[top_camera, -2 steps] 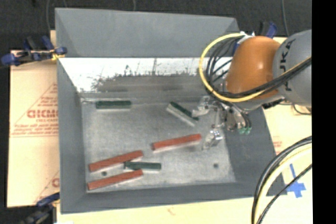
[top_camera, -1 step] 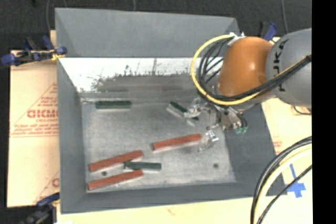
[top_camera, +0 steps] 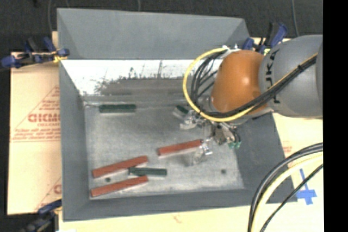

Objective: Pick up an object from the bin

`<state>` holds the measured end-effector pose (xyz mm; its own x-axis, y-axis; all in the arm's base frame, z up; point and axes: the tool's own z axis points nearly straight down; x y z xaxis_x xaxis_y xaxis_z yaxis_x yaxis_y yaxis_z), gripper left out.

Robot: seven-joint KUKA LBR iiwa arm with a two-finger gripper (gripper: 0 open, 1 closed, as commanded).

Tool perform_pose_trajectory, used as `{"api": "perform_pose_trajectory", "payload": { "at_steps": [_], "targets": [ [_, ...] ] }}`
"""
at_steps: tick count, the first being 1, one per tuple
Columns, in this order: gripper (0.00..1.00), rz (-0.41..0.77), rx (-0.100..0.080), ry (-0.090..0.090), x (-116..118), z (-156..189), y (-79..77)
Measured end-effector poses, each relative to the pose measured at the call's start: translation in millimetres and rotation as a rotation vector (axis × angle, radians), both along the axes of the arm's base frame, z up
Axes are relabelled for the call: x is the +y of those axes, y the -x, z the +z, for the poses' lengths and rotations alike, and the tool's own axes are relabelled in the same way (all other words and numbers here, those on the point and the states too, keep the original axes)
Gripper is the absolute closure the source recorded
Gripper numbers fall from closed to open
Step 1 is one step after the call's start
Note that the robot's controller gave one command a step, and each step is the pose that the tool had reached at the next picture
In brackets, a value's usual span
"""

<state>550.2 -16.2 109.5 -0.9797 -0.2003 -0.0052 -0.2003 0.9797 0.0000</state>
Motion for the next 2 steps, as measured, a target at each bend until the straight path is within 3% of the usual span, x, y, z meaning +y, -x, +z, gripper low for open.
{"api": "perform_pose_trajectory", "payload": {
  "at_steps": [1, 2],
  "targets": [
    [0.0, 0.129, -0.001, 0.003, 9, -33, -1.3],
    [1.0, -0.111, 0.001, 0.002, 2, -29, 16.4]
  ]
}}
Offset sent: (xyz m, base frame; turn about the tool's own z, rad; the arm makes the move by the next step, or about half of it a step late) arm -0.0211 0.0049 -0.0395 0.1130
